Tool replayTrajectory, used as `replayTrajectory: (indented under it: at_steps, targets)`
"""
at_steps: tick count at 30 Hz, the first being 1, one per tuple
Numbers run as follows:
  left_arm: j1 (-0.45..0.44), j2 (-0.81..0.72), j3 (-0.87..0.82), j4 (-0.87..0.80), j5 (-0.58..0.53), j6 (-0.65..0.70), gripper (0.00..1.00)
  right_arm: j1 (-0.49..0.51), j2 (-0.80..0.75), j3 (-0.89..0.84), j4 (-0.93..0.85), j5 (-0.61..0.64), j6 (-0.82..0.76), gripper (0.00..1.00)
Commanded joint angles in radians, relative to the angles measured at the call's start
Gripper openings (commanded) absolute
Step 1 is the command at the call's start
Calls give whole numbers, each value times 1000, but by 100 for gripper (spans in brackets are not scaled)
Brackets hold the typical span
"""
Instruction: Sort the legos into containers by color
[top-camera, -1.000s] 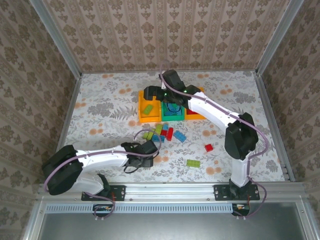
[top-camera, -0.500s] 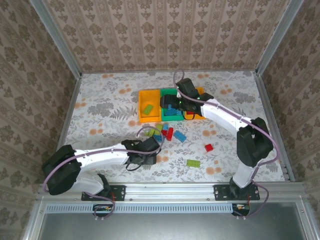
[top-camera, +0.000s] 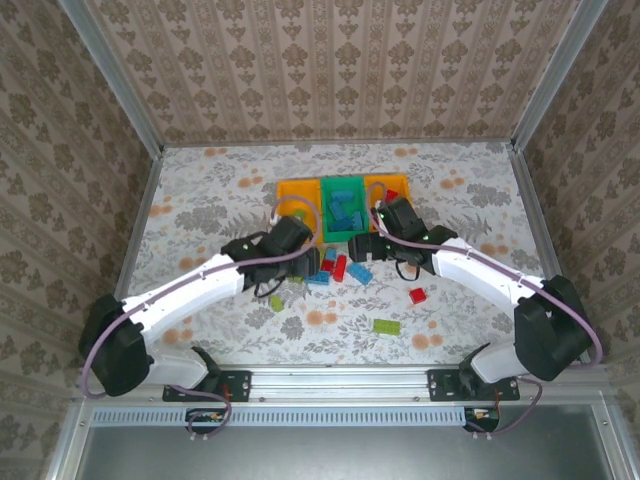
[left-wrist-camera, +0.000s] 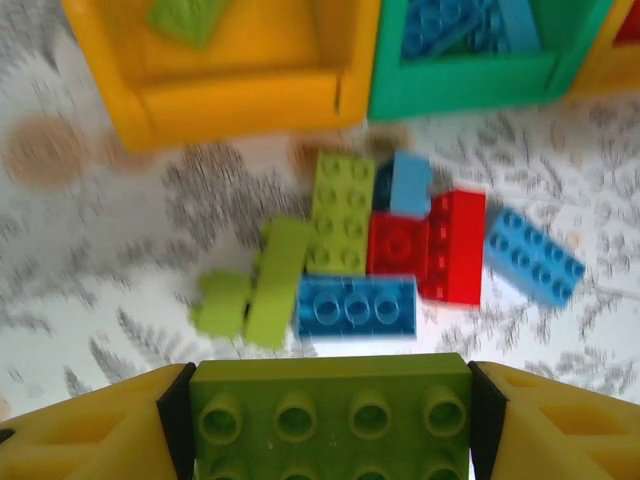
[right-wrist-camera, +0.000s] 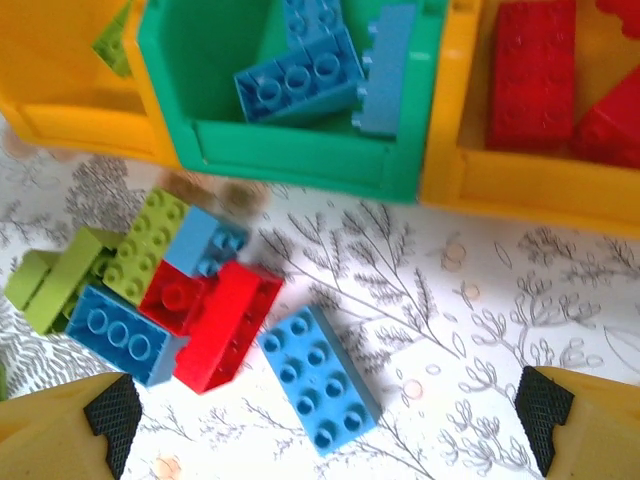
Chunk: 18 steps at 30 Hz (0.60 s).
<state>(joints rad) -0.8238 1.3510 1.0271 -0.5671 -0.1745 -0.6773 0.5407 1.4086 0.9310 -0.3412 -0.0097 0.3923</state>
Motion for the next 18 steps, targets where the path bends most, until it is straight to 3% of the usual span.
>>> replayTrajectory:
  at_steps: [1, 10, 14, 18]
  targets:
    - [83, 76, 88, 36, 58, 164, 67, 15, -74, -68, -22, 29, 14, 98]
    - [259, 368, 331, 80, 156, 301, 67, 62, -149, -179, -71, -4, 31, 95]
    - [302, 463, 405, 82, 181, 324, 67, 79, -136, -117, -321, 77, 193, 93]
    - [322, 513, 441, 100, 184, 333, 68, 144, -177, -153, -375, 127, 319, 94]
